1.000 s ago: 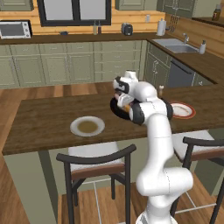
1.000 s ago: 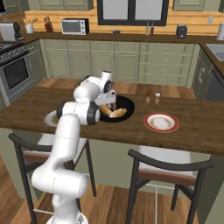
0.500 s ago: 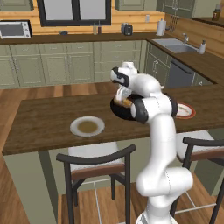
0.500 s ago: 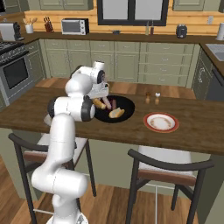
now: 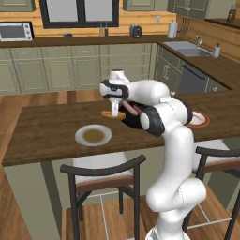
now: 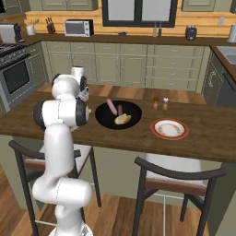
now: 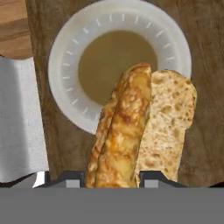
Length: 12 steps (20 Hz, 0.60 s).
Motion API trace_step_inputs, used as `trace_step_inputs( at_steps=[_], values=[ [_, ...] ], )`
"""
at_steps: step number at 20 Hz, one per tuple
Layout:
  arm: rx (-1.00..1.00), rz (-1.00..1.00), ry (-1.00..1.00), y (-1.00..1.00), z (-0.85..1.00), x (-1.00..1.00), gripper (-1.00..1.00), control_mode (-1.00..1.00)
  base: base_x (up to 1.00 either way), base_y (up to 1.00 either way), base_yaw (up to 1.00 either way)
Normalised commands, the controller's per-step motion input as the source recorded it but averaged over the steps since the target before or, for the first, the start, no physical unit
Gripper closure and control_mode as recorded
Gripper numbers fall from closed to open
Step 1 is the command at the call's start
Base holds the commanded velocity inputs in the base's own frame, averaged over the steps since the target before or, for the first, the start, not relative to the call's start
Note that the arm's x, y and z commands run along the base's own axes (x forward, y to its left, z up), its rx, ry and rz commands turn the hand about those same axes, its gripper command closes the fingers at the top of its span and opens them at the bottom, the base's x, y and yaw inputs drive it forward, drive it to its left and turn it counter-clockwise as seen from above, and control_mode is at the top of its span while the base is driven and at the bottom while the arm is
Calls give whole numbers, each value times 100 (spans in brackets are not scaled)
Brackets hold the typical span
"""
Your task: Place one bun and one sausage from the bowl on each plate.
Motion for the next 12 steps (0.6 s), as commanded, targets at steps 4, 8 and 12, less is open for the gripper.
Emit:
trace_step_inputs(
  at_steps=[4,8,12],
  values=[
    [0,36,-11,100,-18,-9,100,-100,0,0,0],
    [0,20,-6,76,-12,0,100,-100,0,0,0],
    [0,5,0,24,-21,1,100,-100,0,0,0]
  ],
)
